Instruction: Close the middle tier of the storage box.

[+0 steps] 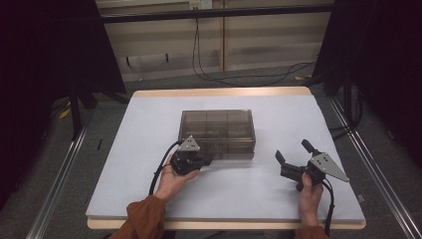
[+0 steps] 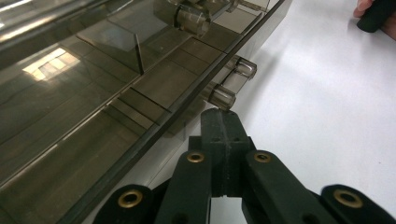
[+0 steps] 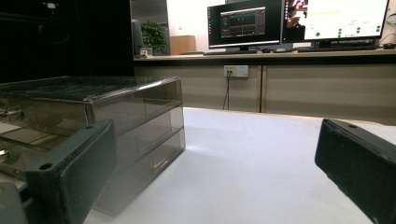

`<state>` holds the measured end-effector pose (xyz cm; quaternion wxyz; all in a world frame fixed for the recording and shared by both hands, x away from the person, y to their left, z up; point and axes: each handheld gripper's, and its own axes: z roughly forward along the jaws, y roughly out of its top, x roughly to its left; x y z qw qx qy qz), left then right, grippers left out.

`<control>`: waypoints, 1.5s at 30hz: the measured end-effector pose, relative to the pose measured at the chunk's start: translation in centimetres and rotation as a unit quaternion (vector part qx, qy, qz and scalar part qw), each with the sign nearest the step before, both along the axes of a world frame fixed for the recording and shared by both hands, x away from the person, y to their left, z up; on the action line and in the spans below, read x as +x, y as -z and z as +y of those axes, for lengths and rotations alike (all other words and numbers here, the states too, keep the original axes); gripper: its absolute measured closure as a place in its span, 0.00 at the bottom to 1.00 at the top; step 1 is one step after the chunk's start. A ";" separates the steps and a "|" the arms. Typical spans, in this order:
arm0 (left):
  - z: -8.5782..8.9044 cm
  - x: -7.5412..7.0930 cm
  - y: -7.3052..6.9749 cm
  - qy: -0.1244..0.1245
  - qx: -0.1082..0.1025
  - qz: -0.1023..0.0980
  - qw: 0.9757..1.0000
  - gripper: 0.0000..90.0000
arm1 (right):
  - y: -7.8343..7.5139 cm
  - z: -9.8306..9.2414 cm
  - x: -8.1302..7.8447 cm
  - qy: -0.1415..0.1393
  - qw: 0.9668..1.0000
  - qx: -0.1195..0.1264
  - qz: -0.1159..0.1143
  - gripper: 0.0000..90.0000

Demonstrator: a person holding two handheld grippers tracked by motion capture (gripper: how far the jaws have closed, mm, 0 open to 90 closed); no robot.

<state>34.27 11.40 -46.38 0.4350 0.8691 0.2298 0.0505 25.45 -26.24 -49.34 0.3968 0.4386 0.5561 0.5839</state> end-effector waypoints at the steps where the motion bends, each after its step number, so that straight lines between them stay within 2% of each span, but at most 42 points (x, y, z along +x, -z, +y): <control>1: 0.0 0.0 0.0 0.000 0.000 0.000 1.000 1.00 | 0.0 0.0 0.0 0.000 1.000 0.000 0.000 0.00; 3: 0.0 0.1 0.1 -0.003 -0.006 0.001 1.000 1.00 | 0.0 0.0 0.0 0.000 1.000 0.000 0.000 0.00; 10: 0.1 0.2 0.0 -0.005 -0.002 0.000 1.000 1.00 | 0.0 0.0 0.0 0.000 1.000 0.000 0.000 0.00; 17: 0.3 0.4 -0.1 -0.013 -0.010 0.000 1.000 1.00 | 0.0 0.0 0.0 0.000 1.000 0.000 0.000 0.00; 21: 0.3 0.5 -0.1 -0.016 -0.006 0.000 1.000 1.00 | 0.0 0.0 0.0 0.001 1.000 0.000 0.001 0.00; 23: 0.4 0.6 -0.1 -0.019 -0.012 -0.002 1.000 1.00 | 0.0 0.0 0.0 0.001 1.000 -0.001 0.001 0.00; 27: 0.3 0.7 -0.3 -0.018 -0.007 -0.001 1.000 1.00 | 0.0 0.0 0.0 0.002 1.000 -0.001 -0.001 0.00; 32: 0.3 1.0 -0.4 -0.022 -0.013 0.002 1.000 1.00 | 0.0 0.0 0.0 0.001 1.000 -0.002 0.000 0.00; 45: 0.3 1.2 -0.4 -0.024 -0.012 0.001 1.000 1.00 | 0.0 0.0 0.0 0.001 1.000 -0.002 -0.001 0.00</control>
